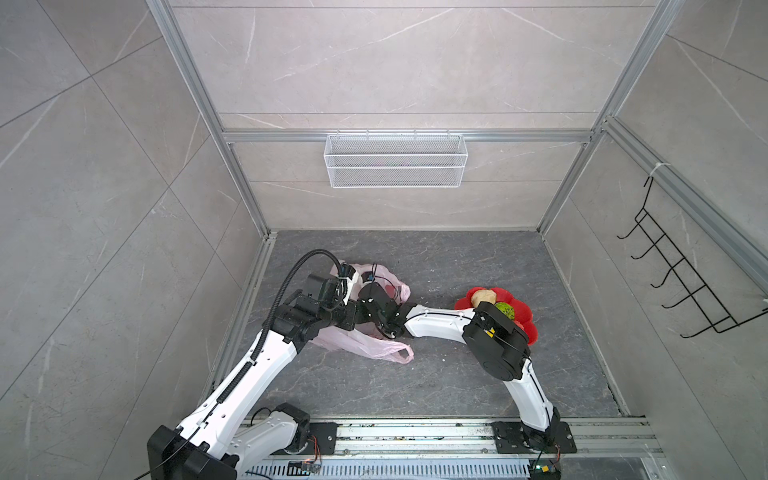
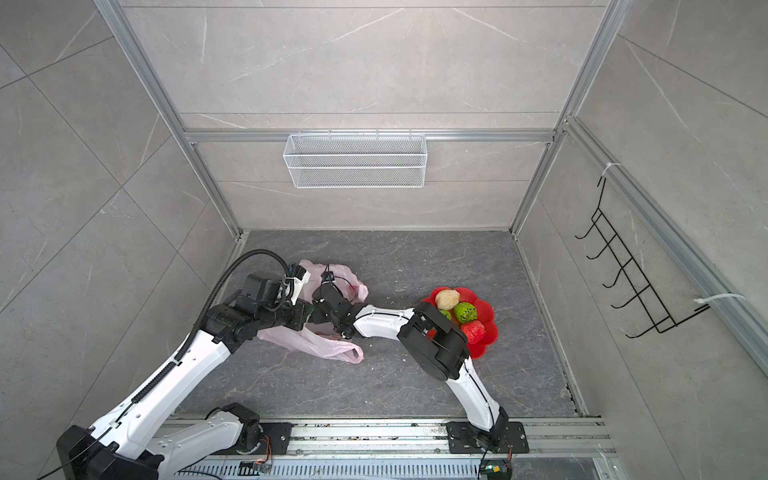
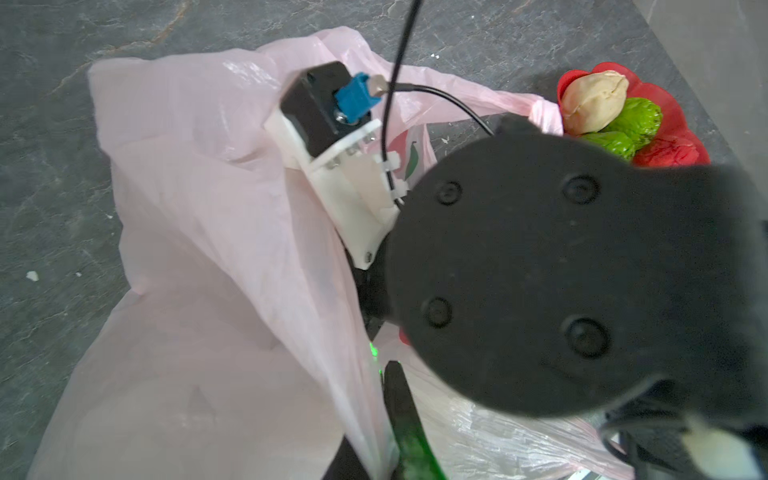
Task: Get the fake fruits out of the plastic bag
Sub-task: 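Lower the right gripper into the bag toward the second custard apple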
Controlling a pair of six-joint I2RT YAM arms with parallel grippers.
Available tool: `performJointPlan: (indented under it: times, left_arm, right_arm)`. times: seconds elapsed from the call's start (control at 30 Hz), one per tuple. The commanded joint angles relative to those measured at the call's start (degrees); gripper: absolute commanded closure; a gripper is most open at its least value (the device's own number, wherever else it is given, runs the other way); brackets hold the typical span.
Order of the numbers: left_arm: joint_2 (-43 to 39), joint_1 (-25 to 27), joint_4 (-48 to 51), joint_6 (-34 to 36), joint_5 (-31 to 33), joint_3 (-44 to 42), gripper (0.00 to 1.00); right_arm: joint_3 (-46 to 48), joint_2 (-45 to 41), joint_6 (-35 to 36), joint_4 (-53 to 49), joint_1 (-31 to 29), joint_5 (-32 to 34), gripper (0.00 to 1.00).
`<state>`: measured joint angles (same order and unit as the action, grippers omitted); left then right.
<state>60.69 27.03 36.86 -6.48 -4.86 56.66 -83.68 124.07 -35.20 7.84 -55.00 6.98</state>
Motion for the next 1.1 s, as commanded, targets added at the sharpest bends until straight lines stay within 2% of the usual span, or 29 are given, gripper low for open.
performJointPlan:
  times: [0.0,0.2,0.47,0.73,1.07]
  left_arm:
    - [-1.62,0.13,0.26,-0.33,4.79,1.97,0.93]
    - [-0.21,0.13,-1.81,0.17,5.09,3.23,0.93]
    - [1.82,0.1,-3.31,0.39,6.05,6.15,0.93]
    - [1.81,0.09,-4.8,0.16,7.25,6.98,0.92]
    - [-1.23,0.13,-3.53,1.98,-2.04,6.26,0.91]
  right_arm:
    - [5.74,-7.22,-0.94,1.12,0.06,-2.75,0.23]
    - [11.57,-14.36,1.36,-1.96,-0.91,-6.12,0.25]
    - [13.11,-16.5,1.88,-3.17,-3.03,-8.4,0.31]
    - [13.81,-16.59,4.23,-3.95,-4.41,-9.67,0.43]
    - [4.84,-7.96,5.2,-3.38,-3.77,-10.45,0.42]
